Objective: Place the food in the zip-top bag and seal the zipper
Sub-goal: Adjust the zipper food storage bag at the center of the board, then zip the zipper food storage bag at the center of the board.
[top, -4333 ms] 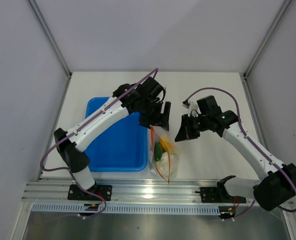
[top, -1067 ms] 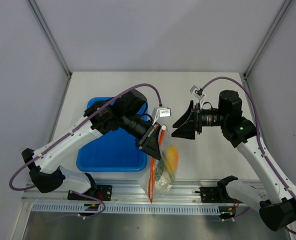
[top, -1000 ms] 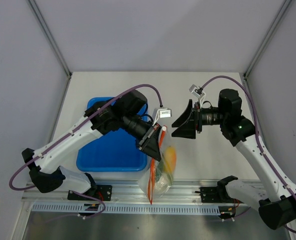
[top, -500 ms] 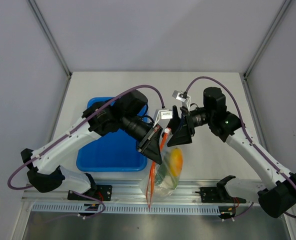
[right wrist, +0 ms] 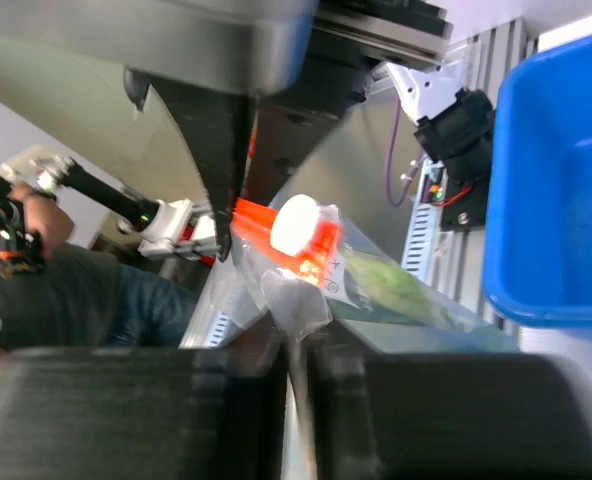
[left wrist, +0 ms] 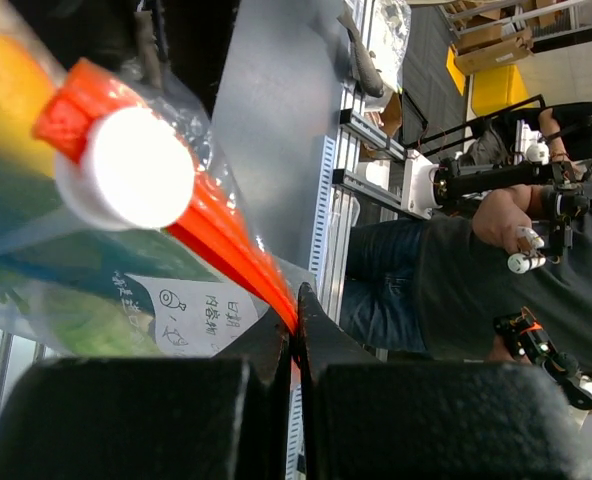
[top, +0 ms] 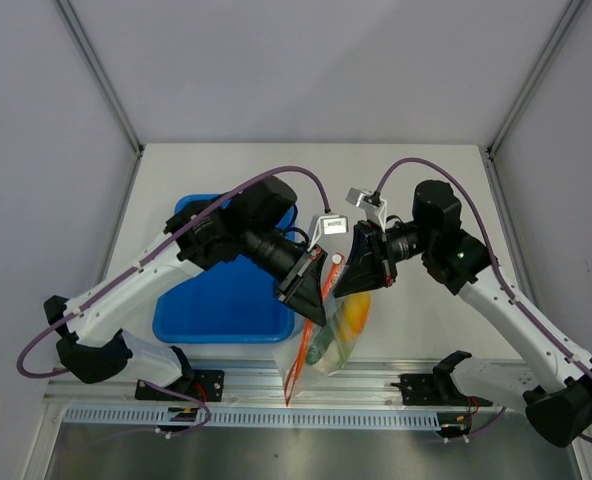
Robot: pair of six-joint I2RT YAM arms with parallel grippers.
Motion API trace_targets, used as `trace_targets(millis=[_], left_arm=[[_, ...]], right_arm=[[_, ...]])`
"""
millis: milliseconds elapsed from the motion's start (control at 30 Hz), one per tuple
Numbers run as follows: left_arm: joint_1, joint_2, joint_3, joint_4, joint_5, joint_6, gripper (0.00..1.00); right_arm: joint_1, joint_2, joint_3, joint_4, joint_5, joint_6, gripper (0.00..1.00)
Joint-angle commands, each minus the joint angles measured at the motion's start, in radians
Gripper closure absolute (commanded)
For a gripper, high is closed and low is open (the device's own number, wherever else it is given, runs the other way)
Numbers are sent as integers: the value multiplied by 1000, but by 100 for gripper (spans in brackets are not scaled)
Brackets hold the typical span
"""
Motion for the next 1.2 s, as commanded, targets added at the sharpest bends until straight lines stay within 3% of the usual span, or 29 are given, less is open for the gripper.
trace_targets(millis=[0,167,333,433,533,567,667,933,1167], left_arm=[[-7,0,17,21,-7,-5,99],[-3,19,-13,18,-108,-1,99],[0,60,-52,58,-218,-7,99],[9,71,-89,117,-299,-18,88],[25,59,-117,194,-362,-41,65],[28,57,-123,209,-385,-51,50],[52,48,-135,271,-386,-71,36],[155,106,-132,384,-356,-208,41],[184,196,-102,424,-206,-286,52]], right_arm=[[8,-33,15,66,-17,54,100],[-10,-37,-11,-87,143,-4,100],[-32,-68,-146,-116,303,16,100],[-33,-102,-187,-182,415,-6,100],[-39,-134,-210,-250,512,-29,100],[-42,-143,-216,-264,532,-38,100],[-50,-178,-230,-311,595,-69,100],[-65,-226,-259,-307,595,-63,100],[-67,-240,-253,-299,595,-59,100]])
